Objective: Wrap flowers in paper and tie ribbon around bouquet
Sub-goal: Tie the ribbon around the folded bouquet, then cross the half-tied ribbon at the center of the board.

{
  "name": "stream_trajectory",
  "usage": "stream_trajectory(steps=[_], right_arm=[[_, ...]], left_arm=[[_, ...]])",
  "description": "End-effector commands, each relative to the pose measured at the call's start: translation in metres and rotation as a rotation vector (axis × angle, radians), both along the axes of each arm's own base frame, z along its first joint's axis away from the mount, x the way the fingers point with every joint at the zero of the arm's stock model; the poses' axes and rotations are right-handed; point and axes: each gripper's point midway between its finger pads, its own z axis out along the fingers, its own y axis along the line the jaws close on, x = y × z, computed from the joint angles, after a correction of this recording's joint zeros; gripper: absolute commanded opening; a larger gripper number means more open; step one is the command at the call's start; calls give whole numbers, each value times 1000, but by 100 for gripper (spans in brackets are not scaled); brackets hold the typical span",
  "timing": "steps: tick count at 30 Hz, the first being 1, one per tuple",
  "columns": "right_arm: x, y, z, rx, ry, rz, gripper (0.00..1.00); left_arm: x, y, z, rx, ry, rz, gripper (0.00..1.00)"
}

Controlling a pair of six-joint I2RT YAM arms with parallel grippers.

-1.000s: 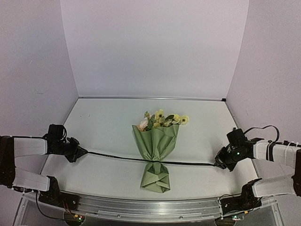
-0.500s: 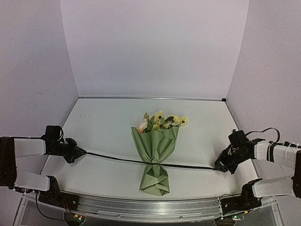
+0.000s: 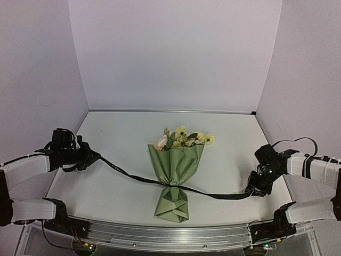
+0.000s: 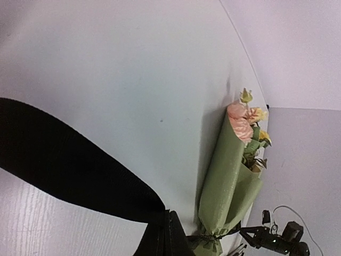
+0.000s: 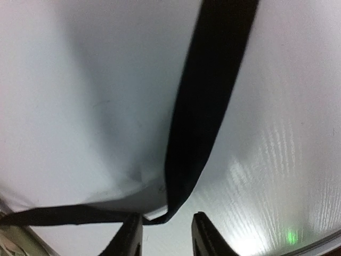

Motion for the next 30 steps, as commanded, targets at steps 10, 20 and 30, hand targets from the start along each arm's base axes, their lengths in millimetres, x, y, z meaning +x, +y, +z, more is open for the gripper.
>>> stream_trajectory(steps=[10,20,30], right_arm=[[61,175,115,198,-500,764,49],[59,332,143,356,-557,1169,48],[47,414,121,393,-551,1344,48]], left_arm=[[5,-61,90,-11,-255,-215,0],[-5,-66,119,-18,-322,-248,0],[-16,-67,139,-22,-366,-285,0]])
